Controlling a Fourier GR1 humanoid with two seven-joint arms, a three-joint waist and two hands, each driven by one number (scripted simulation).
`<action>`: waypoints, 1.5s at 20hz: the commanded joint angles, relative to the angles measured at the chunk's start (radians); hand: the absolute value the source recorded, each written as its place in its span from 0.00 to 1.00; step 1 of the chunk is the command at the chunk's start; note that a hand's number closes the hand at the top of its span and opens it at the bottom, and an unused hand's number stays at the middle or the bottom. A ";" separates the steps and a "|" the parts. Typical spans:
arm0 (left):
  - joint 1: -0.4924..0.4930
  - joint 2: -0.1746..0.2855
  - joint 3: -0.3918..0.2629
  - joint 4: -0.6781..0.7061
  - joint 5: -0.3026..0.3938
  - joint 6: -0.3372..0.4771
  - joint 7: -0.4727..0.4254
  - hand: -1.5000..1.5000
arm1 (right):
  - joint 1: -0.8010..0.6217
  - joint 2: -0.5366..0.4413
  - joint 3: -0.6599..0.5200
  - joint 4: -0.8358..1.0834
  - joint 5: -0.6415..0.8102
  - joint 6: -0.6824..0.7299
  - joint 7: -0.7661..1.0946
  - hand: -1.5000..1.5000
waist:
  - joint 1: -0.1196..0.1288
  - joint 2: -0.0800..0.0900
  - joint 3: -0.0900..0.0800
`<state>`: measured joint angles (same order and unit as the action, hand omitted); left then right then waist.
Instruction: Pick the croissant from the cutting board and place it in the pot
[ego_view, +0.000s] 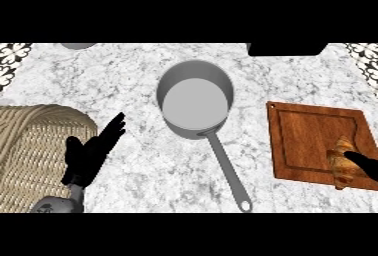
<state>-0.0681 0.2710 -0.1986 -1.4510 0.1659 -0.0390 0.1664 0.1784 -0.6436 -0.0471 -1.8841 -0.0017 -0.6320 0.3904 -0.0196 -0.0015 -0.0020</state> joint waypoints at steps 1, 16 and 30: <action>0.017 0.001 0.003 -0.030 -0.009 0.003 0.020 0.50 | -0.054 -0.049 -0.039 -0.002 -0.059 0.068 0.209 0.00 | 0.024 0.001 0.001; -0.019 -0.047 0.058 0.113 -0.055 -0.052 -0.060 0.50 | -0.047 0.083 -0.006 0.365 -0.022 0.336 -0.013 0.00 | 0.019 0.002 0.002; -0.004 -0.090 0.078 0.080 -0.084 -0.063 -0.038 0.50 | -0.002 0.232 -0.182 0.470 -0.162 0.495 -0.376 0.00 | 0.019 0.001 0.003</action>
<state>-0.0679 0.1957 -0.1285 -1.3668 0.0788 -0.1008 0.1225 0.2088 -0.4707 -0.2021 -1.4931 -0.1322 -0.1632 0.1284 -0.0041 -0.0007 0.0001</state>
